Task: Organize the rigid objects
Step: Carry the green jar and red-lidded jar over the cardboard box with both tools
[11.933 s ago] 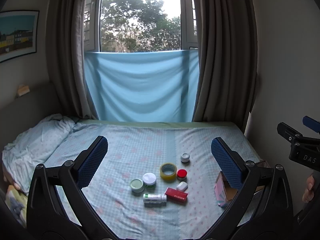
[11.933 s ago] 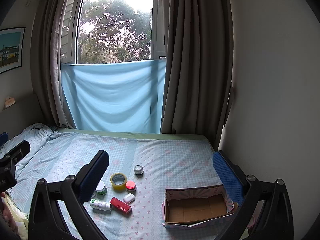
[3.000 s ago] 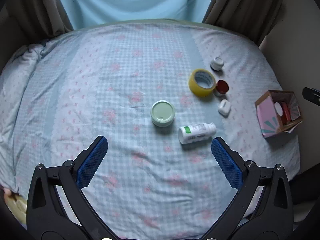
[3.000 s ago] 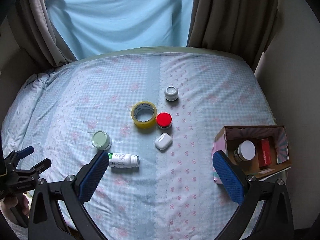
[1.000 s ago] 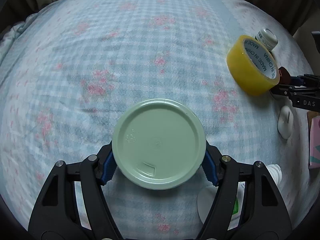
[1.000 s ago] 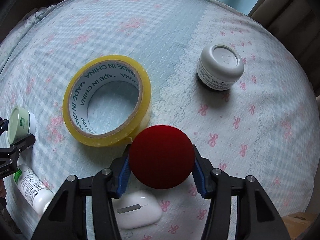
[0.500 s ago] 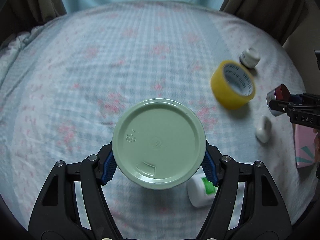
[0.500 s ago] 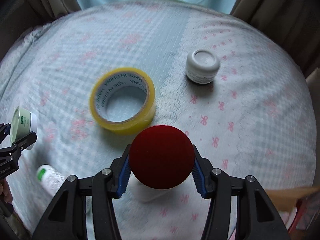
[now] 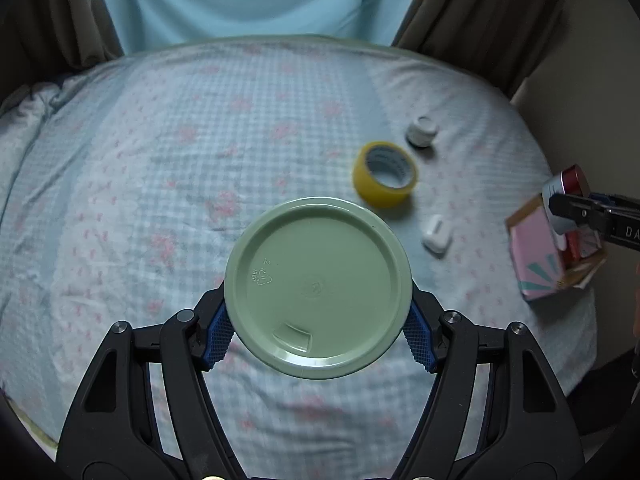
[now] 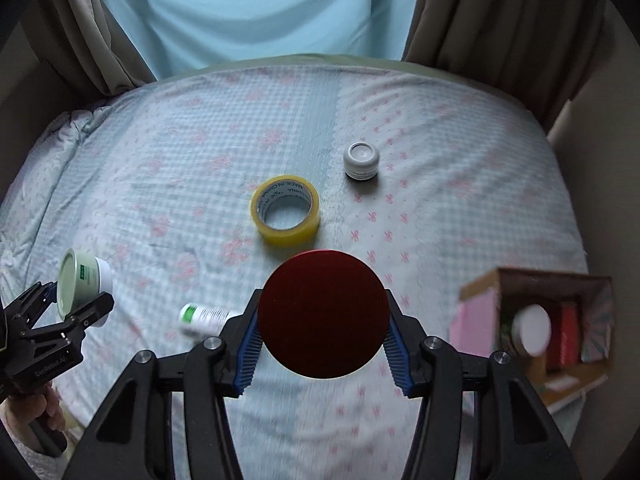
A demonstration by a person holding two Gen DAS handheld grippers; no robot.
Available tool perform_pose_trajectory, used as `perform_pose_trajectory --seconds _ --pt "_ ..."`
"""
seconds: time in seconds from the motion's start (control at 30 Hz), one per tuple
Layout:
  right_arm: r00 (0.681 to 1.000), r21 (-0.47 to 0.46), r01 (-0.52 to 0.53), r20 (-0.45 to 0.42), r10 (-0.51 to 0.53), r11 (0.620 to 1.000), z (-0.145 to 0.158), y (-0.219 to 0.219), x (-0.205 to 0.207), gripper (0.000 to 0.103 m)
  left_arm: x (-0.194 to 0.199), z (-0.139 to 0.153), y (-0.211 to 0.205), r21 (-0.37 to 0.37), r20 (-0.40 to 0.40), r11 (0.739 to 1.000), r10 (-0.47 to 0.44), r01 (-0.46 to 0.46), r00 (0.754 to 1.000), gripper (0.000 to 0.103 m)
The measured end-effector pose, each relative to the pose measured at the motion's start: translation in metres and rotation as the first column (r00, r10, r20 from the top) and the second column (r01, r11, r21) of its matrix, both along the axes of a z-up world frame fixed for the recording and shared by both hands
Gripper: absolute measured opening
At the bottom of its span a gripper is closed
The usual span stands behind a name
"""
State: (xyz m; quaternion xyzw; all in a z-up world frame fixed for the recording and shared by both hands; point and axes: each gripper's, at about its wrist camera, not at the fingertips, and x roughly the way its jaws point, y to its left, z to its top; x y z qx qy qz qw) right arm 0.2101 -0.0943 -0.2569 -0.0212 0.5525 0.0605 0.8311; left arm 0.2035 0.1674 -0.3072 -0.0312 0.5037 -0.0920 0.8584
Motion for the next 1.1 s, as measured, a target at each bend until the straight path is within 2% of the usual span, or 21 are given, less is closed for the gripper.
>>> perform_pose_trajectory --seconds 0.3,0.53,0.7,0.8,1.1 --pt "0.999 0.033 0.012 0.029 -0.013 0.999 0.051 -0.025 -0.065 0.05 -0.035 0.052 -0.023 -0.006 0.04 1.0 -0.028 0.028 0.999 0.068" --pt "0.999 0.066 0.003 0.049 -0.006 0.998 0.07 -0.074 -0.1 0.05 -0.051 0.09 -0.076 0.008 0.077 0.998 -0.059 0.058 0.995 0.068" --pt "0.998 0.057 0.008 0.064 -0.012 0.998 0.079 -0.128 -0.116 0.05 -0.059 0.11 -0.139 -0.014 0.084 0.997 -0.078 0.08 0.993 0.068" --pt "0.996 0.073 0.053 0.071 -0.059 0.996 0.081 -0.171 -0.123 0.05 -0.059 0.111 -0.178 0.007 0.073 0.993 -0.119 0.119 0.99 0.068" --pt "0.979 0.046 0.185 0.077 -0.188 0.982 0.078 -0.298 -0.126 0.05 -0.058 0.099 -0.318 0.02 0.031 0.963 -0.27 0.27 0.962 0.068"
